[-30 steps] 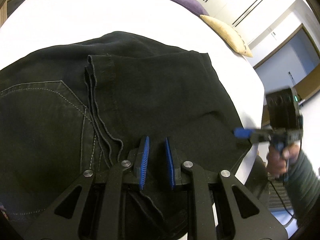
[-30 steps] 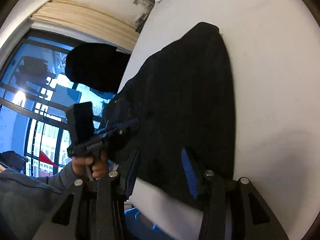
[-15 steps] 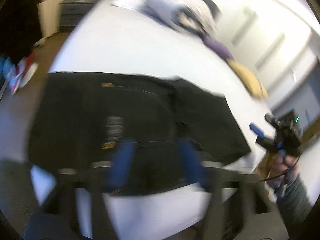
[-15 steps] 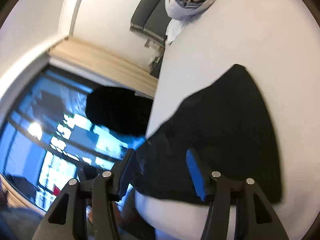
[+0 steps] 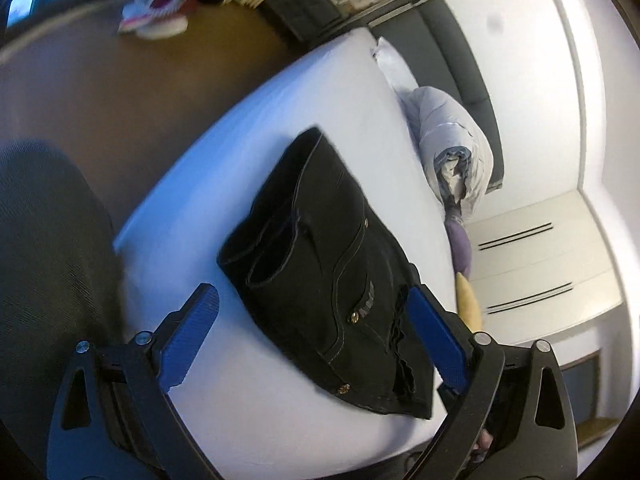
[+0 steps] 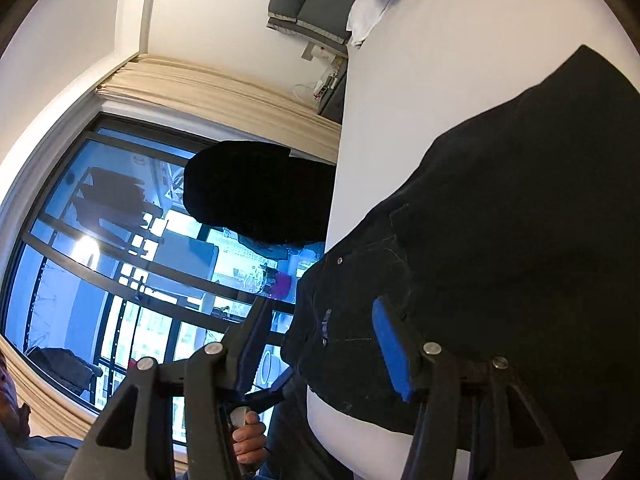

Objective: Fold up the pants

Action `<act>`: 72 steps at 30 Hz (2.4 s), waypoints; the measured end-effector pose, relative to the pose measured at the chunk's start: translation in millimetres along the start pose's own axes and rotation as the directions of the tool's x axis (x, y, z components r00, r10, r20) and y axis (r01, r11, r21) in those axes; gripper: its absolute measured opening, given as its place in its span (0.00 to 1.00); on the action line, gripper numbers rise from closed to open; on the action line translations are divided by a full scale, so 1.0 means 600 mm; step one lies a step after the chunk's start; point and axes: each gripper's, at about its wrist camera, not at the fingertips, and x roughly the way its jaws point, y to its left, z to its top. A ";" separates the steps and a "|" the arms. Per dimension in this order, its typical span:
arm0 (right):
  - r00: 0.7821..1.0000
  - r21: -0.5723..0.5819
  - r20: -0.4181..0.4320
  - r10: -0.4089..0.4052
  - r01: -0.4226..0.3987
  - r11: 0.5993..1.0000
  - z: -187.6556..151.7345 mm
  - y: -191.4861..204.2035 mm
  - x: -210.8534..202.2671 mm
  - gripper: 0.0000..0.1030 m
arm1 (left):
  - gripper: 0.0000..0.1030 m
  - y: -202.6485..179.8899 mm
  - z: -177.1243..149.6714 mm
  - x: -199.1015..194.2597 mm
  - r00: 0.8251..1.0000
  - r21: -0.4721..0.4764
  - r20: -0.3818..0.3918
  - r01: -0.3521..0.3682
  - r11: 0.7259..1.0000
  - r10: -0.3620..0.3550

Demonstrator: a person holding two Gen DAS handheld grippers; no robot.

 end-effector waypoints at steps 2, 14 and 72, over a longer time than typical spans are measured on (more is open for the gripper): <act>1.000 0.007 0.003 -0.002 0.002 1.000 -0.002 -0.004 -0.011 0.55 | 0.91 0.020 0.001 0.012 1.000 -0.038 -0.023 0.009 0.999 -0.010; 1.000 0.014 0.000 0.004 -0.004 1.000 -0.003 -0.013 -0.020 0.55 | 0.45 0.085 0.013 0.080 0.994 -0.189 -0.037 0.098 0.977 -0.107; 0.955 -0.041 -0.166 -0.246 0.243 0.969 0.087 -0.060 -0.122 0.83 | 0.14 -0.462 -0.384 0.338 0.938 0.923 -0.094 -0.044 0.383 0.335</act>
